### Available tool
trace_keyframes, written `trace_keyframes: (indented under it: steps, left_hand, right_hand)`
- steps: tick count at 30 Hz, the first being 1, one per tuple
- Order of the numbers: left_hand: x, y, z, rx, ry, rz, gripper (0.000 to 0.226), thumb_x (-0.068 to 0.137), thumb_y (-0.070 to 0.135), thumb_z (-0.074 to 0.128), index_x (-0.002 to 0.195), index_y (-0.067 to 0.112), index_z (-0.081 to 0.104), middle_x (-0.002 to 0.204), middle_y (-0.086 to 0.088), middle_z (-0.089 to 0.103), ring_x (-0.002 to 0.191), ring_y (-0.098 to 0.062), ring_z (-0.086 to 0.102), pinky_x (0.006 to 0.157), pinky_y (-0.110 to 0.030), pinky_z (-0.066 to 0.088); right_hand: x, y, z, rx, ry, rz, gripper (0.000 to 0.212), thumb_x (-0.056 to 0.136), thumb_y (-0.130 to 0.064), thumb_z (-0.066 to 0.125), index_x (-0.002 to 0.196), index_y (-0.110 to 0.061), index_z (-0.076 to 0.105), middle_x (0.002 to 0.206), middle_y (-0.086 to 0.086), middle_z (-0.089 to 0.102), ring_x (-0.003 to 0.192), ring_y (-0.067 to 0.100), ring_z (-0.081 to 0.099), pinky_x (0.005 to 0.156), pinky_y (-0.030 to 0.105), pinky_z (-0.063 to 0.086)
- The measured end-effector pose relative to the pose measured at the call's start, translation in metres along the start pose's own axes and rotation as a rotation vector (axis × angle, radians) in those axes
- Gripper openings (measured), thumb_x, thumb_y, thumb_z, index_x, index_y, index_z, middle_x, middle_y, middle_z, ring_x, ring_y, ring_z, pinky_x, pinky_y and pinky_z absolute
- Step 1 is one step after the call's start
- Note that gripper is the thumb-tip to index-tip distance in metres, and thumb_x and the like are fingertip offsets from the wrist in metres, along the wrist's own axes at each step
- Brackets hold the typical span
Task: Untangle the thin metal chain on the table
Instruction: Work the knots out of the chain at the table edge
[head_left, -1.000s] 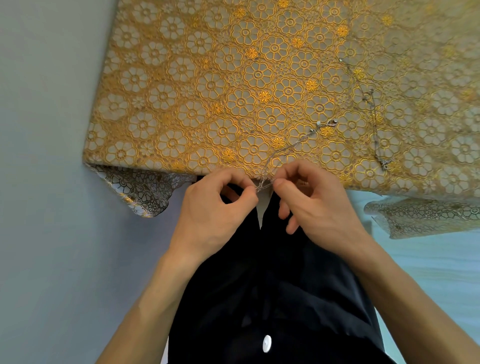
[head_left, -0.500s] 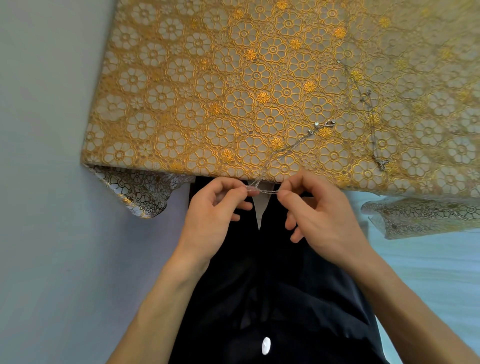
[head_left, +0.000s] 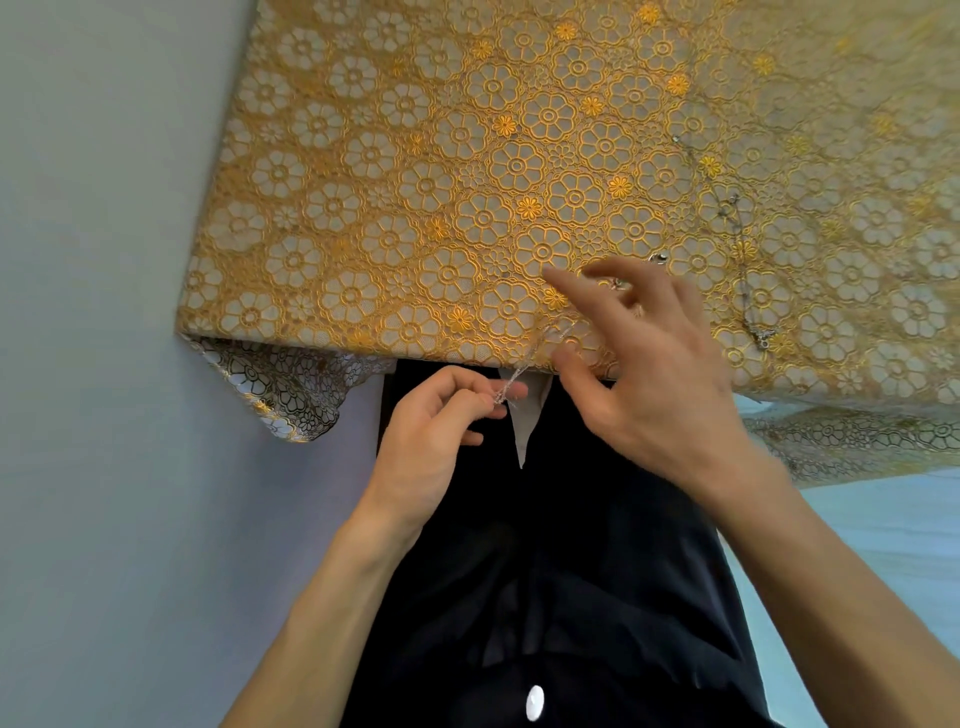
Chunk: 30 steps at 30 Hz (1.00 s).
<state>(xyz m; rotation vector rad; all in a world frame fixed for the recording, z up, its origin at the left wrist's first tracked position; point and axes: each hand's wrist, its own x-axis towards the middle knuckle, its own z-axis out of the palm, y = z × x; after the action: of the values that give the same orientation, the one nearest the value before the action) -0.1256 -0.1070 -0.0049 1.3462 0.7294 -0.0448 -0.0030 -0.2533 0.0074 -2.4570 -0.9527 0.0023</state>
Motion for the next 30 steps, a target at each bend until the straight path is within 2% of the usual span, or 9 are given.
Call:
trace_keyframes:
  steps: [3, 6, 11, 15, 17, 18, 21, 26, 30]
  left_hand:
    - [0.001, 0.001, 0.001, -0.073, -0.017, -0.012, 0.008, 0.081, 0.026, 0.053, 0.081, 0.02, 0.057, 0.087, -0.003, 0.077, 0.089, -0.016, 0.068, 0.079, -0.034, 0.043]
    - [-0.001, 0.002, 0.0, -0.096, -0.003, 0.003, 0.015, 0.078, 0.029, 0.063, 0.088, 0.019, 0.062, 0.072, 0.002, 0.07, 0.076, -0.012, 0.064, 0.076, -0.033, 0.045]
    - [-0.006, -0.001, -0.003, -0.035, -0.007, -0.002, 0.02, 0.09, 0.024, 0.067, 0.11, 0.018, 0.064, 0.075, 0.005, 0.071, 0.076, -0.01, 0.064, 0.073, -0.026, 0.046]
    - [-0.01, 0.0, -0.011, 0.061, -0.047, -0.017, 0.02, 0.099, 0.016, 0.059, 0.115, 0.023, 0.068, 0.076, 0.006, 0.071, 0.075, -0.006, 0.063, 0.07, -0.018, 0.046]
    - [-0.011, 0.002, -0.013, 0.086, -0.09, -0.019, 0.022, 0.099, 0.015, 0.059, 0.114, 0.026, 0.07, 0.077, 0.006, 0.072, 0.076, -0.005, 0.062, 0.069, -0.016, 0.046]
    - [-0.011, 0.003, -0.013, 0.091, -0.111, -0.019, 0.022, 0.098, 0.015, 0.059, 0.114, 0.025, 0.071, 0.077, 0.006, 0.073, 0.076, -0.005, 0.063, 0.069, -0.015, 0.046]
    - [-0.012, 0.008, -0.012, 0.13, -0.145, -0.007, 0.019, 0.098, 0.016, 0.059, 0.107, 0.022, 0.074, 0.077, 0.007, 0.073, 0.078, -0.002, 0.063, 0.069, -0.011, 0.046]
    - [-0.013, 0.018, -0.01, 0.125, -0.074, 0.085, 0.016, 0.097, 0.012, 0.06, 0.095, 0.015, 0.075, 0.073, 0.004, 0.073, 0.073, 0.001, 0.065, 0.067, -0.008, 0.045]
    - [-0.013, 0.027, -0.016, 0.161, 0.041, 0.18, 0.014, 0.095, 0.011, 0.064, 0.092, 0.018, 0.076, 0.074, 0.002, 0.075, 0.073, -0.003, 0.067, 0.074, -0.013, 0.05]
  right_hand:
    - [0.012, 0.017, 0.007, -0.005, -0.032, -0.141, 0.027, 0.089, -0.035, 0.068, 0.116, -0.033, 0.073, 0.136, -0.005, 0.061, 0.122, 0.031, 0.05, 0.107, 0.039, 0.038]
    - [0.015, 0.023, 0.009, 0.051, 0.061, -0.221, 0.012, 0.092, -0.029, 0.07, 0.096, -0.02, 0.076, 0.118, -0.004, 0.07, 0.118, 0.03, 0.057, 0.1, 0.043, 0.045]
    - [0.012, 0.024, 0.017, -0.017, 0.064, -0.21, 0.013, 0.098, -0.023, 0.06, 0.096, -0.011, 0.066, 0.116, 0.001, 0.068, 0.117, 0.031, 0.057, 0.094, 0.051, 0.046]
    - [0.008, 0.019, 0.009, 0.187, -0.006, -0.047, 0.015, 0.101, -0.026, 0.045, 0.101, -0.016, 0.056, 0.101, -0.001, 0.067, 0.106, 0.023, 0.055, 0.095, 0.043, 0.043]
    - [0.006, 0.015, 0.003, 0.318, 0.0, -0.017, 0.005, 0.101, -0.019, 0.046, 0.1, -0.023, 0.049, 0.084, -0.009, 0.062, 0.087, 0.018, 0.058, 0.083, 0.033, 0.045]
    - [0.005, 0.013, 0.0, 0.373, 0.019, -0.005, 0.01, 0.101, -0.014, 0.048, 0.1, -0.023, 0.046, 0.078, -0.012, 0.059, 0.079, 0.015, 0.058, 0.075, 0.029, 0.045]
    - [0.005, 0.01, -0.007, 0.527, 0.048, 0.052, 0.013, 0.102, -0.009, 0.048, 0.1, -0.021, 0.044, 0.075, -0.01, 0.058, 0.066, 0.015, 0.057, 0.064, 0.031, 0.046]
    - [0.008, 0.014, -0.017, 0.675, 0.048, 0.138, 0.012, 0.103, -0.007, 0.049, 0.099, -0.019, 0.049, 0.075, -0.006, 0.06, 0.066, 0.011, 0.058, 0.063, 0.03, 0.046]
    - [0.004, 0.015, -0.019, 0.657, 0.025, 0.126, 0.012, 0.102, -0.005, 0.051, 0.098, -0.016, 0.05, 0.074, -0.004, 0.062, 0.069, 0.021, 0.06, 0.061, 0.031, 0.045]
